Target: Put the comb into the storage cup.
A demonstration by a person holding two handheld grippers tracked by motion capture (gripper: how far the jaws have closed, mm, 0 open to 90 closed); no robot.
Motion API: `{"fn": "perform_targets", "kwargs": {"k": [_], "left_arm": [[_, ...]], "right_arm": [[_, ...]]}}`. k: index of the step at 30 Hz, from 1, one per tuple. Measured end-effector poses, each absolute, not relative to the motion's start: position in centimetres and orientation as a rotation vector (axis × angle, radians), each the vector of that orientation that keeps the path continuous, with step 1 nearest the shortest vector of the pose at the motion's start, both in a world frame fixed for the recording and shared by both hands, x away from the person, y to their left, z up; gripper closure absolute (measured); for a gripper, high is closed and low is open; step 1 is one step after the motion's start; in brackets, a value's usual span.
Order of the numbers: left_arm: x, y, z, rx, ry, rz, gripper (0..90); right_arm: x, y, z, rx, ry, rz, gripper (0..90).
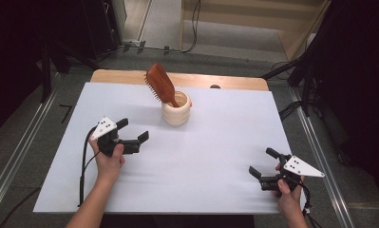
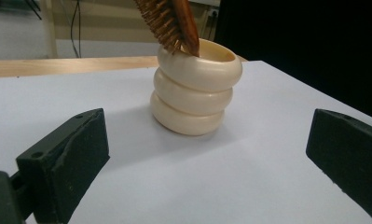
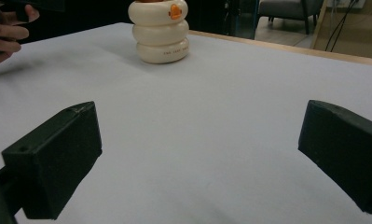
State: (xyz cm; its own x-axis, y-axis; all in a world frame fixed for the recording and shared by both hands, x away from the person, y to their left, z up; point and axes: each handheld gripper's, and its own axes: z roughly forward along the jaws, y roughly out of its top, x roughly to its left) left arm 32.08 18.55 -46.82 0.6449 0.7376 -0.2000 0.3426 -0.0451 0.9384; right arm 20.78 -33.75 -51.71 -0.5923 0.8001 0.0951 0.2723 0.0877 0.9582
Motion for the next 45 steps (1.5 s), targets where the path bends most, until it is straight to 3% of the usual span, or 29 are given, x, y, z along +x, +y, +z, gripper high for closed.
{"fn": "perform_targets", "kwargs": {"k": [45], "left_arm": [[26.2, 23.5, -48.1, 1.713, 0.896, 0.514, 0.0]], "right_arm": [[20.8, -33.6, -51.7, 1.058, 1.916, 1.504, 0.0]]}}
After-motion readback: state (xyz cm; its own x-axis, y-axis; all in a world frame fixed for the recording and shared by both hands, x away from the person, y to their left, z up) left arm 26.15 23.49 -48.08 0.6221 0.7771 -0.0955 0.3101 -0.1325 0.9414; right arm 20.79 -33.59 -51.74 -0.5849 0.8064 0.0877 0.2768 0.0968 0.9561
